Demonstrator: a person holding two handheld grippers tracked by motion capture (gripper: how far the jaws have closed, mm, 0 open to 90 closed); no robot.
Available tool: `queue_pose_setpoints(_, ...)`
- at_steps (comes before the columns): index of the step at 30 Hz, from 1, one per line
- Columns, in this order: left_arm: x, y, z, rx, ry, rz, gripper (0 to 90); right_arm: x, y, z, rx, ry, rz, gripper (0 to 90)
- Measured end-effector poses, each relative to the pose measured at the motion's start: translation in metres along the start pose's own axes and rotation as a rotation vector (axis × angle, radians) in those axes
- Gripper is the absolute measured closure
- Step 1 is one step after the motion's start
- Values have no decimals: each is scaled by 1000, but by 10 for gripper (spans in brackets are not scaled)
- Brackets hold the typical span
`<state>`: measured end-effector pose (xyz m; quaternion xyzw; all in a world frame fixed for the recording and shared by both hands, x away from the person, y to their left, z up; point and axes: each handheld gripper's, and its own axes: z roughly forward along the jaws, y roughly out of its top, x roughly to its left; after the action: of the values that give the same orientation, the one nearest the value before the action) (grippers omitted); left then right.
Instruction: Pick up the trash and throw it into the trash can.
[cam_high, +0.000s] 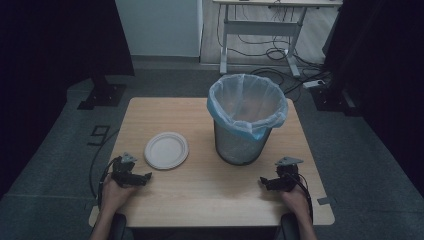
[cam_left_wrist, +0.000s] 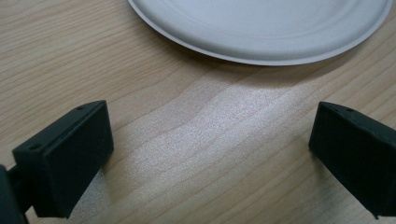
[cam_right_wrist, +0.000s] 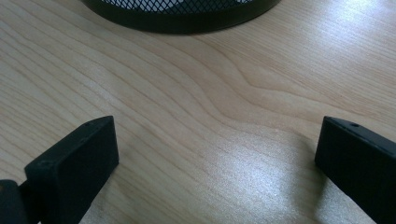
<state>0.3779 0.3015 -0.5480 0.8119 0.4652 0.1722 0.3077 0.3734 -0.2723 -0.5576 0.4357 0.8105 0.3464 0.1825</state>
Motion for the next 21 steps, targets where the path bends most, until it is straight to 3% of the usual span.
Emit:
queue_pose_setpoints(17, 3, 1, 1, 0, -12, 11, 0, 0, 0, 0, 0, -3, 3, 0)
queue_pose_setpoints(21, 6, 3, 0, 4, -12, 12, 39, 1, 0, 0, 0, -4, 5, 0)
